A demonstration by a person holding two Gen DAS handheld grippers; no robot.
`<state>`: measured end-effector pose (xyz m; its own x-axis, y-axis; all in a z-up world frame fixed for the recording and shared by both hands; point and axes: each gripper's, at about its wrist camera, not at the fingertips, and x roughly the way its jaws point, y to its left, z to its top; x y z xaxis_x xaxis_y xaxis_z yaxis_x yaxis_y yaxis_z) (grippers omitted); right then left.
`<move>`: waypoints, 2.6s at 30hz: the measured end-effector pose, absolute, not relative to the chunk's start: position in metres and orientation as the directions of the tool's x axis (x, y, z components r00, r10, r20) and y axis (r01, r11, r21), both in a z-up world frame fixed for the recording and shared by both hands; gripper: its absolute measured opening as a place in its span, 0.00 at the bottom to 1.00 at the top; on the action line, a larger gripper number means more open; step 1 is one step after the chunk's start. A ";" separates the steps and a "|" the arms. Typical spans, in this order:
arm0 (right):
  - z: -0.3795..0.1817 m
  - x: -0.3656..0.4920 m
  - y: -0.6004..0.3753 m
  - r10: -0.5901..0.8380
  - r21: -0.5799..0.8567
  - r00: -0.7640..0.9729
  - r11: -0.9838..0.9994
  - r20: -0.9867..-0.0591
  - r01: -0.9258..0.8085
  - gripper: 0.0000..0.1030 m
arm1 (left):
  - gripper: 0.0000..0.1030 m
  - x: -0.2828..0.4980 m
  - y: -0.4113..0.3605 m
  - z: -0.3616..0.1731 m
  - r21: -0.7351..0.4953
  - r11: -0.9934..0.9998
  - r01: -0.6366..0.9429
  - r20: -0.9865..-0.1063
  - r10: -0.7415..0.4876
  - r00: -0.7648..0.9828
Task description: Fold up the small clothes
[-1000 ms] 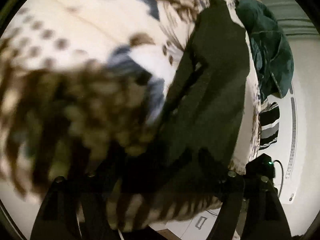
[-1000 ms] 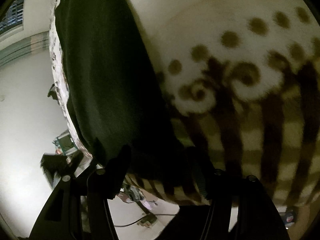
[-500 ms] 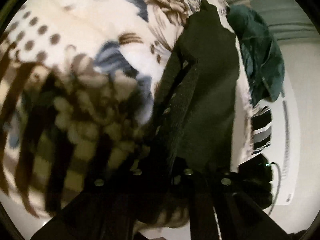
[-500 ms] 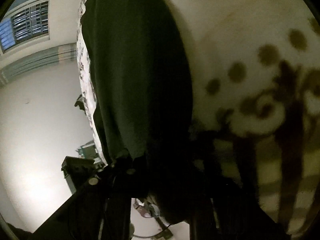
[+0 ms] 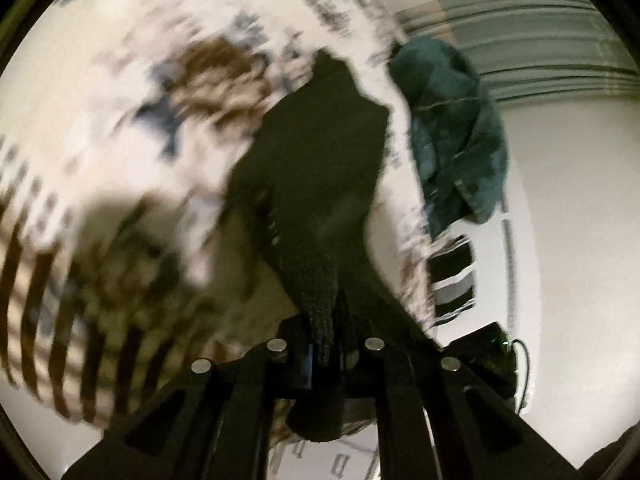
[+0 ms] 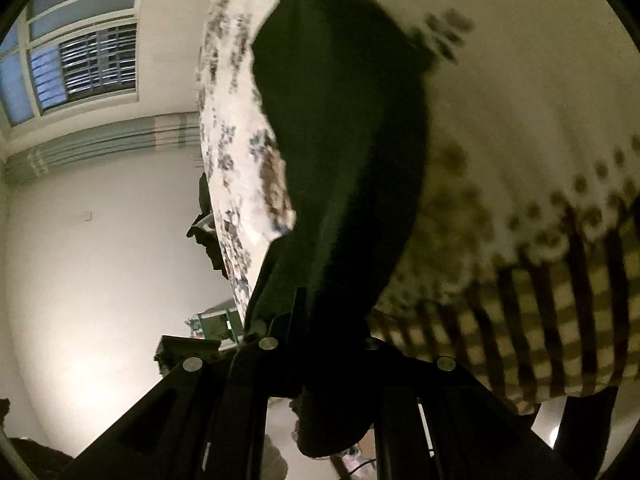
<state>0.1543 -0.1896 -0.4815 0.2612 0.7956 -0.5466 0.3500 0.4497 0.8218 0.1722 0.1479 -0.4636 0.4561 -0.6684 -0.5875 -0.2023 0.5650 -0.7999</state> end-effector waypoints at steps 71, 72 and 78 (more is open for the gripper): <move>-0.552 0.603 -0.283 0.557 0.561 0.066 0.815 -0.828 0.144 0.97 | 0.92 0.390 0.118 -0.536 -0.650 0.614 -0.448 -0.758 -0.482 0.439; -0.559 0.611 -0.279 0.579 0.580 0.053 0.802 -0.814 0.144 0.97 | 0.92 0.385 0.113 -0.541 -0.661 0.601 -0.449 -0.748 -0.480 0.459; -0.596 0.650 -0.239 0.658 0.652 -0.070 0.753 -0.750 0.092 0.97 | 0.92 0.378 0.099 -0.554 -0.704 0.536 -0.466 -0.709 -0.497 0.500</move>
<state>0.6499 -0.2391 -0.5958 -0.0704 0.6579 -0.7498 0.0920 0.7528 0.6518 0.3782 0.0991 -0.5535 0.4998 -0.4969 -0.7094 -0.4657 0.5364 -0.7038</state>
